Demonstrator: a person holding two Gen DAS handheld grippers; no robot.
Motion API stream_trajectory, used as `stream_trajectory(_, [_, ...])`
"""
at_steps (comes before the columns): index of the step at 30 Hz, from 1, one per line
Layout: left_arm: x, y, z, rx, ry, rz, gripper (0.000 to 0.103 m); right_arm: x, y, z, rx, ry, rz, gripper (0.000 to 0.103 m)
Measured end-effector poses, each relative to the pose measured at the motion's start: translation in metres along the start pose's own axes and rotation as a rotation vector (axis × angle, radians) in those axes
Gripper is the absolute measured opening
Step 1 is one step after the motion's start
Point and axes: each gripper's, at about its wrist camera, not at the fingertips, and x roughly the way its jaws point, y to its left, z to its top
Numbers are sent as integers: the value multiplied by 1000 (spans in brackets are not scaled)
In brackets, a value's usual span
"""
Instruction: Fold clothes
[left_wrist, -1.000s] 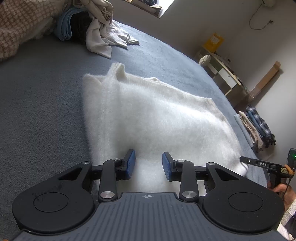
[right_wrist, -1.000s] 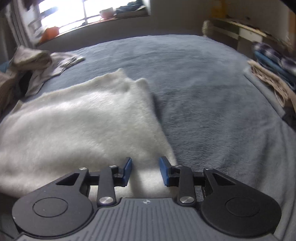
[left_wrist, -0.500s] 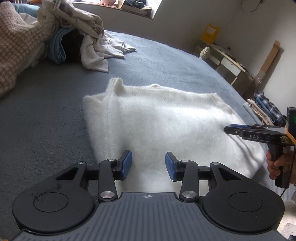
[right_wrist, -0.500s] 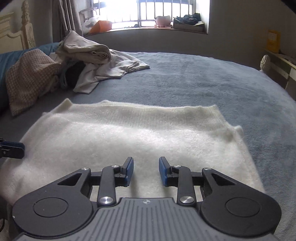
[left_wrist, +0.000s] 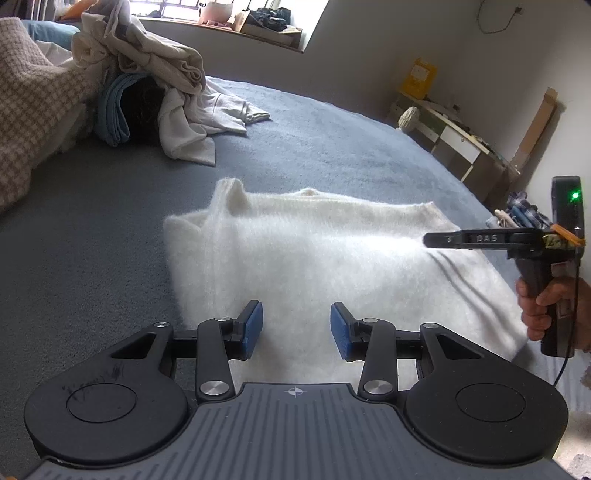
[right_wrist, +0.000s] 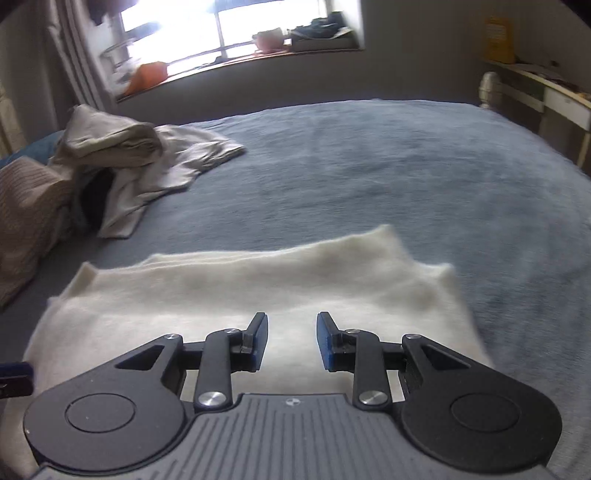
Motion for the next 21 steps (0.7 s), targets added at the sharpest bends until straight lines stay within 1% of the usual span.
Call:
stream_trajectory(2, [6,1,1,10,10,16,42,20,11,1,-28,33,-7,31])
stream_trajectory(3, [10,2,1,10,20,30,42,27,8,2,-22,40,-25,31])
stream_trajectory(4, [12,6,-1,-11,25,27,41,31,0,2,1,37,-50,30])
stream_trajectory(5, [11,12,-1,-40,20,12,41,33,-14,3,36,28,-85,29])
stream_trajectory(7, [8,16,-1,-65,10,-4,41,28,-40,6,73,1,-181,29])
stream_trajectory(9, [5,15,2,-50,-14,-4,41,16,-57,9,89,-36,-285,30])
stream_trajectory(10, [5,14,4,-39,-30,-4,42,9,-62,9,106,-58,-296,30])
stream_trajectory(11, [6,12,8,-24,-43,-10,42,2,-66,9,128,-77,-274,31])
stream_trajectory(13, [18,9,18,-4,-40,-24,42,-5,-62,11,130,-95,-221,31])
stream_trajectory(16, [41,10,34,4,-50,-31,42,5,-44,12,83,-63,-146,31])
stream_trajectory(19, [59,24,44,-28,-57,27,42,25,-30,11,63,-18,-106,31])
stream_trajectory(21, [59,38,44,-63,-59,19,38,33,-35,11,86,-7,-136,31])
